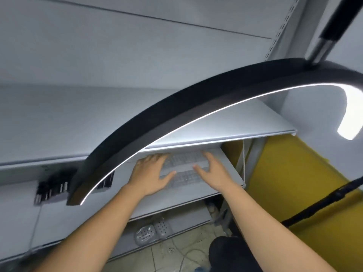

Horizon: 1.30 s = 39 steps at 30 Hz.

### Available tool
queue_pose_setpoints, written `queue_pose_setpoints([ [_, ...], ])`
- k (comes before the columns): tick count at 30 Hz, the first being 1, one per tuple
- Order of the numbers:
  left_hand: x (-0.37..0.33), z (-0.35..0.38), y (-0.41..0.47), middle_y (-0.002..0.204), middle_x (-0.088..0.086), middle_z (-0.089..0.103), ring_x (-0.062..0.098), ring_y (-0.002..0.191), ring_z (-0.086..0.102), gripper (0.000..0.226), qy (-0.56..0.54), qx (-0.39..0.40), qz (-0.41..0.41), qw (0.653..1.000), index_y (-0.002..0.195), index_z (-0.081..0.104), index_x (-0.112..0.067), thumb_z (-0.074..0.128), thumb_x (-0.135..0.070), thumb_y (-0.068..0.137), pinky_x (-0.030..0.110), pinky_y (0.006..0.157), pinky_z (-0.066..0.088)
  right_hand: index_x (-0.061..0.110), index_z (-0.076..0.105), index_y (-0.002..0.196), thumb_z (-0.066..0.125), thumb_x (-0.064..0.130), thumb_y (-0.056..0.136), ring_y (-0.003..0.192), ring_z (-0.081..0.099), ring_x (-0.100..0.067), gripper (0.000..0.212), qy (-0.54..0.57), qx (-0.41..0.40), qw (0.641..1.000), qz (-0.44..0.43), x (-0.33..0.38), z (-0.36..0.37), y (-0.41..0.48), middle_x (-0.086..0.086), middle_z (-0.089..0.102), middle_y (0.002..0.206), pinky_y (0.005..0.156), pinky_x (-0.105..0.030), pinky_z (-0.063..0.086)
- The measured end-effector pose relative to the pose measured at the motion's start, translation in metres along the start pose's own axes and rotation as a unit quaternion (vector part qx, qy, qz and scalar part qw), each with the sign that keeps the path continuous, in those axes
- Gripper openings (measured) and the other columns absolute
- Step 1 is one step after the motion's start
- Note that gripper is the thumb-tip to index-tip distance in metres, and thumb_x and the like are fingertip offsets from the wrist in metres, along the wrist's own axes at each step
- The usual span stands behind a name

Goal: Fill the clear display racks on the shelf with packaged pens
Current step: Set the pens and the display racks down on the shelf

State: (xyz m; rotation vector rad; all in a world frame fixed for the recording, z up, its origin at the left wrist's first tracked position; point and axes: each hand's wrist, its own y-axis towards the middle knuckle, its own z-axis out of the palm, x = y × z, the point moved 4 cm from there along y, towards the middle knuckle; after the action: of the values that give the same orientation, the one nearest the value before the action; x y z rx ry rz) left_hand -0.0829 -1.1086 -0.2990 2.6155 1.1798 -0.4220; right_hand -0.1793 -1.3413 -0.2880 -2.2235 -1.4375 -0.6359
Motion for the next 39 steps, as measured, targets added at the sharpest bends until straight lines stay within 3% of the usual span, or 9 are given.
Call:
queue_pose_setpoints([
  [5, 0.018, 0.021, 0.043, 0.151, -0.002, 0.056, 0.027, 0.13, 0.057, 0.079, 0.041, -0.053, -0.01, 0.998, 0.156, 0.04, -0.035, 0.04, -0.08, 0.091, 0.041, 0.102, 0.049, 0.039, 0.034, 0.152, 0.053, 0.077, 0.085, 0.135, 0.052, -0.027, 0.079, -0.047, 0.014, 0.997, -0.063, -0.014, 0.019, 0.074, -0.003, 0.049, 0.151, 0.106, -0.048, 0.049],
  [10, 0.022, 0.06, 0.082, 0.152, -0.006, 0.054, 0.024, 0.133, 0.055, 0.085, 0.07, -0.071, -0.023, 0.995, 0.155, 0.039, -0.037, 0.034, -0.085, 0.086, 0.038, 0.104, 0.047, 0.031, 0.039, 0.152, 0.062, 0.061, 0.092, 0.135, 0.047, -0.031, 0.071, -0.075, -0.02, 0.988, -0.13, -0.035, 0.045, 0.125, -0.01, 0.052, 0.145, 0.109, -0.046, 0.045],
  [16, 0.042, 0.102, 0.099, 0.154, -0.006, 0.052, 0.024, 0.136, 0.052, 0.088, 0.103, -0.102, -0.06, 0.988, 0.155, 0.038, -0.038, 0.031, -0.088, 0.083, 0.043, 0.106, 0.044, 0.03, 0.043, 0.152, 0.062, 0.063, 0.092, 0.135, 0.048, -0.03, 0.07, -0.079, -0.03, 0.978, -0.19, -0.064, 0.083, 0.162, -0.009, 0.052, 0.148, 0.11, -0.043, 0.043],
  [27, 0.026, 0.137, 0.054, 0.156, -0.005, 0.049, 0.022, 0.142, 0.047, 0.085, 0.122, -0.075, -0.102, 0.985, 0.156, 0.034, -0.037, 0.031, -0.088, 0.087, 0.049, 0.111, 0.04, 0.03, 0.041, 0.153, 0.057, 0.066, 0.094, 0.145, 0.039, -0.028, 0.071, -0.082, -0.012, 0.966, -0.244, -0.099, 0.099, 0.127, -0.005, 0.046, 0.155, 0.118, -0.047, 0.032],
  [39, 0.04, 0.141, 0.0, 0.157, -0.007, 0.047, 0.021, 0.145, 0.042, 0.08, 0.112, -0.113, -0.109, 0.981, 0.157, 0.031, -0.04, 0.035, -0.084, 0.091, 0.048, 0.113, 0.037, 0.031, 0.038, 0.155, 0.053, 0.066, 0.096, 0.147, 0.035, -0.025, 0.07, -0.142, -0.019, 0.957, -0.254, -0.1, 0.11, 0.067, -0.001, 0.043, 0.158, 0.12, -0.045, 0.024],
])
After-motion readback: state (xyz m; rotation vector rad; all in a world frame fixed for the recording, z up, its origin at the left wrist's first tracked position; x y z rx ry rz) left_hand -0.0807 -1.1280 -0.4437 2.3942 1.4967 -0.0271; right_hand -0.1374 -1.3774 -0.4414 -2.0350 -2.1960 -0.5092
